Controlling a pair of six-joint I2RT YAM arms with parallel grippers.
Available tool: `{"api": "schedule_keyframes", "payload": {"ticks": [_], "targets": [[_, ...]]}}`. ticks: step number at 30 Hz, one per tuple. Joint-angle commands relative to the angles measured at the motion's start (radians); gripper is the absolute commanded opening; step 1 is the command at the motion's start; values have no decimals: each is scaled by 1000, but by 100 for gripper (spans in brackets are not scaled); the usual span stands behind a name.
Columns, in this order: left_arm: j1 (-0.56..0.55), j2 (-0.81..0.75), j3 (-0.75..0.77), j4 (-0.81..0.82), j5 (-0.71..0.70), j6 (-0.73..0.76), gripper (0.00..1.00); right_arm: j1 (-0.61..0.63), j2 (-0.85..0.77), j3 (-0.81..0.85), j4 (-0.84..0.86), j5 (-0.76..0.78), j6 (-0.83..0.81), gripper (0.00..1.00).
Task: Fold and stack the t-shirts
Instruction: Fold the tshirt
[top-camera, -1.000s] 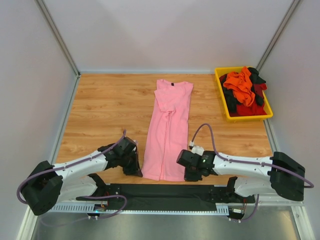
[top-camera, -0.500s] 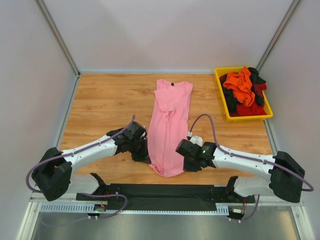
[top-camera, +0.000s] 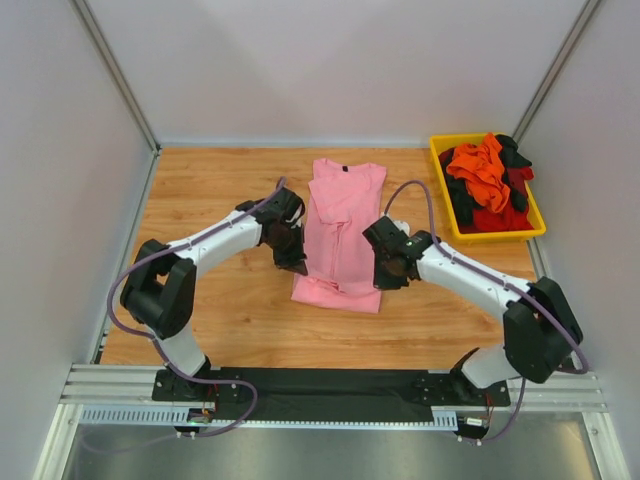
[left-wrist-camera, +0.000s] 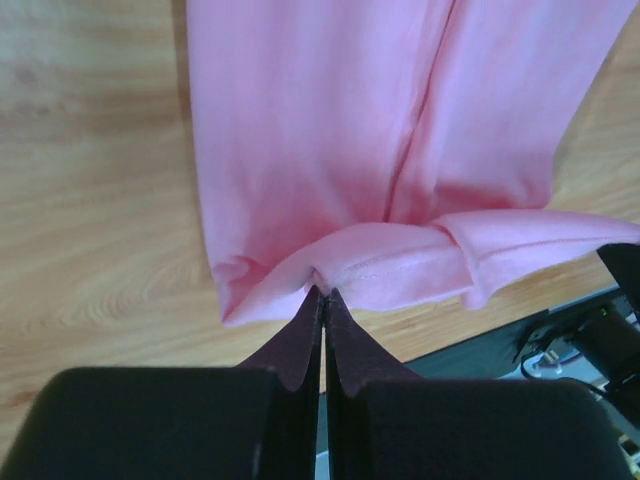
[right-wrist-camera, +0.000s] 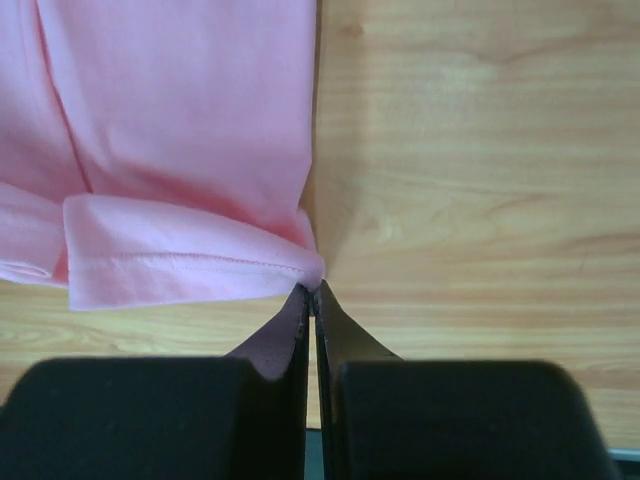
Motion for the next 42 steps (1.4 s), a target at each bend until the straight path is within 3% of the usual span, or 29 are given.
{"api": "schedule_keyframes", "payload": {"ticks": [1, 9, 19, 27, 42], "targets": [[43, 59, 130, -63, 0, 83, 0, -64, 93, 96, 35, -1, -140, 0], [138, 221, 345, -129, 14, 147, 0, -184, 274, 285, 32, -64, -225, 0], [198, 450, 625, -183, 144, 219, 0, -258, 458, 526, 21, -134, -318, 0], [227, 504, 708, -207, 120, 192, 0, -305, 564, 662, -19, -143, -330, 0], [261, 643, 870, -210, 158, 160, 0, -385, 670, 759, 1, -222, -335, 0]]}}
